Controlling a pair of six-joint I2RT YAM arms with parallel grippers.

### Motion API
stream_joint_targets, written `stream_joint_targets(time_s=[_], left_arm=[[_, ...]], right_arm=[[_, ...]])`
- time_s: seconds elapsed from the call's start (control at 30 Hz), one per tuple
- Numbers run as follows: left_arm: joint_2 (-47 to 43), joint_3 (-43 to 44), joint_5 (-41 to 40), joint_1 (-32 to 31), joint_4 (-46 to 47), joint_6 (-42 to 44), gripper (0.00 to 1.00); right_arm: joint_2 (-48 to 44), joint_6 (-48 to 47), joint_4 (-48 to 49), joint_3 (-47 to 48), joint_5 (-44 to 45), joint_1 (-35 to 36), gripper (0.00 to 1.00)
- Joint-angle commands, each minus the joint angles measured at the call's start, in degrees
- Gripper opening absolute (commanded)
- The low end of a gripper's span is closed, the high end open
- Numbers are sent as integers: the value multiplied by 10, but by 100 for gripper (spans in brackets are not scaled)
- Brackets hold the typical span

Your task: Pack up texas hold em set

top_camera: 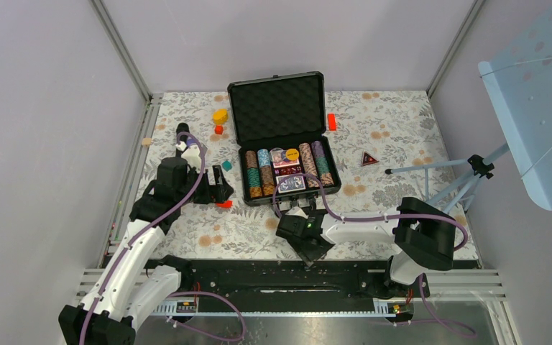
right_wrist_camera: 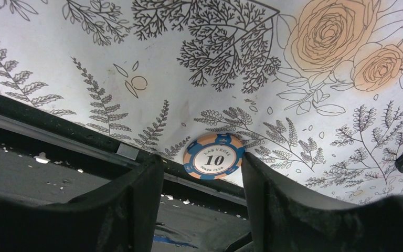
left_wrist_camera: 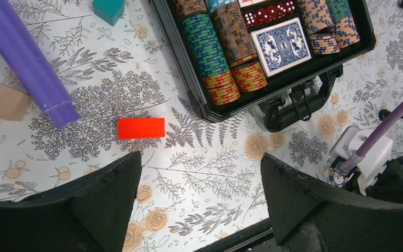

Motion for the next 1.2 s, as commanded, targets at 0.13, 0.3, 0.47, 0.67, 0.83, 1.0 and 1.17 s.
stream_joint_targets(time_s=[0.13, 0.3, 0.47, 0.67, 0.83, 1.0, 1.17], left_arm=[[0, 1, 5, 1, 25, 6, 83], [1, 1, 6, 1, 26, 6, 83], [1, 1, 5, 1, 26, 6, 83], [1, 1, 6, 1, 26, 6, 83], [1, 1, 7, 1, 25, 6, 83], [1, 2, 7, 1, 25, 6, 83], [1, 1, 5, 1, 26, 6, 83]], right_arm=[[9, 22, 40, 7, -2, -9, 55], [9, 24, 40, 8, 4, -8, 54], [0, 26, 40, 14, 10, -9, 51], [-8, 25, 40, 20, 21, -9, 50], [-10, 29, 40, 24, 33, -9, 50], [-13, 32, 39, 36, 40, -9, 49], [-17, 32, 37, 47, 47, -9, 49]])
